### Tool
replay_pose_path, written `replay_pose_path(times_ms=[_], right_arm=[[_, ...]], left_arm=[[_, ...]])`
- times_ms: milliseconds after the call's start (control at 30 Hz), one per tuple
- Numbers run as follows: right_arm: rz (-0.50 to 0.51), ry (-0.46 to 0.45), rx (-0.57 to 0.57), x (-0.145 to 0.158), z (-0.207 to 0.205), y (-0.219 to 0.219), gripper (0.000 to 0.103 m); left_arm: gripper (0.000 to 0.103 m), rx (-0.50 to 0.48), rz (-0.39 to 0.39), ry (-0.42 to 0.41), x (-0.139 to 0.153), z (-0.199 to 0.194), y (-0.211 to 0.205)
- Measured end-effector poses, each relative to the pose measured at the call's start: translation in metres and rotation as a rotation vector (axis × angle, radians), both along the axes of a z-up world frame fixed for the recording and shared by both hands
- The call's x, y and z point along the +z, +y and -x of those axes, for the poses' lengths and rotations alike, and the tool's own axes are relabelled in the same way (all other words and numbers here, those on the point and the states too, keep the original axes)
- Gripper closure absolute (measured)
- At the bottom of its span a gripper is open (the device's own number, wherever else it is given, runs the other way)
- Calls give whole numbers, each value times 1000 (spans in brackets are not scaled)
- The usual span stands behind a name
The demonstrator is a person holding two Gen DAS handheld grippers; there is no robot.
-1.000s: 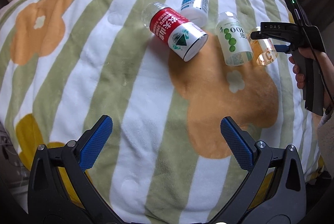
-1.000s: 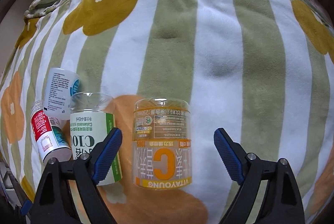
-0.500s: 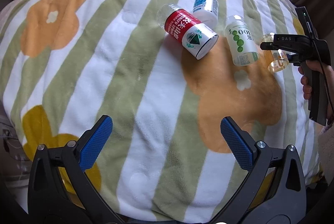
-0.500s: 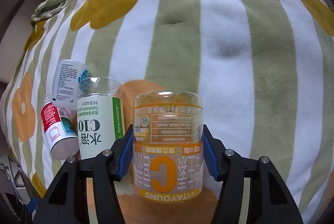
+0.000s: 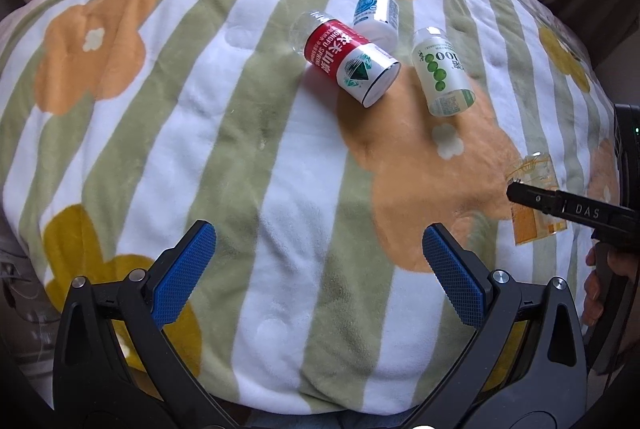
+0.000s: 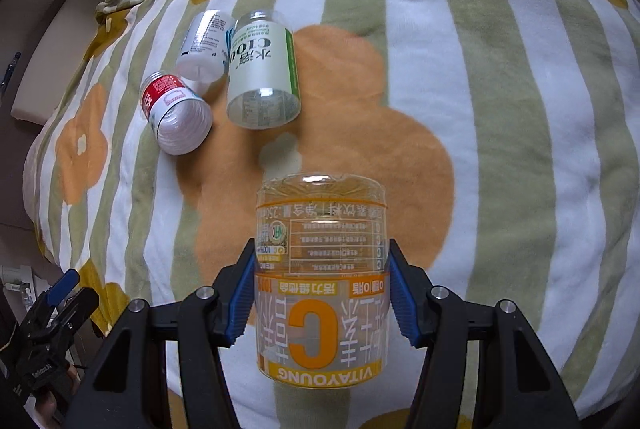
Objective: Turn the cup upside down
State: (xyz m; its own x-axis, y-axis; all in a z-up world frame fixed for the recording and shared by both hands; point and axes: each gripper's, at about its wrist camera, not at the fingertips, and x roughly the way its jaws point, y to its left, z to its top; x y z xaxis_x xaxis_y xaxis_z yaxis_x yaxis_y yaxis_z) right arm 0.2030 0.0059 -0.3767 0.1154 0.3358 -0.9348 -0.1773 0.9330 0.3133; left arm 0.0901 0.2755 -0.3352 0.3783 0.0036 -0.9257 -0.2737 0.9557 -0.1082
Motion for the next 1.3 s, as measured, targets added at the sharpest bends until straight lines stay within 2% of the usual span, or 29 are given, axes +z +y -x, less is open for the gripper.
replay_pose_path(times_ms=[200, 533, 567, 600, 633, 667, 700, 800, 867, 1100, 1233, 1300], right_arm=[[-1, -8, 17, -22, 33, 31, 48], [62, -7, 4, -48, 41, 53, 48], [61, -6, 1, -48, 41, 53, 46], [61, -6, -3, -48, 41, 55, 38], [64, -7, -10, -47, 46, 55, 32], [70, -5, -16, -46, 47, 54, 19], [75, 0, -22, -45, 48, 52, 13], [42, -11, -45, -35, 49, 38, 4], [22, -24, -70, -25, 54, 27, 1], [14, -69, -136, 14, 72, -16, 1], [71, -93, -141, 34, 83, -33, 1], [115, -45, -159, 35, 89, -47, 1]], left_arm=[[0, -28, -10, 7, 4, 7, 5], [0, -81, 5, 22, -1, 14, 3], [0, -85, 6, 24, -1, 14, 2], [0, -90, 6, 25, 0, 13, 0], [0, -97, 9, 25, 1, 12, -1], [0, -106, 11, 26, 3, 10, -3], [0, -115, 12, 26, 5, 8, -4], [0, -153, 19, 27, 14, 0, -11], [0, -183, 20, 28, 22, -7, -18], [0, -301, 63, 93, 33, -43, -67], [0, -299, 144, 186, 16, -69, -98], [0, -270, 199, 259, -3, -81, -111]])
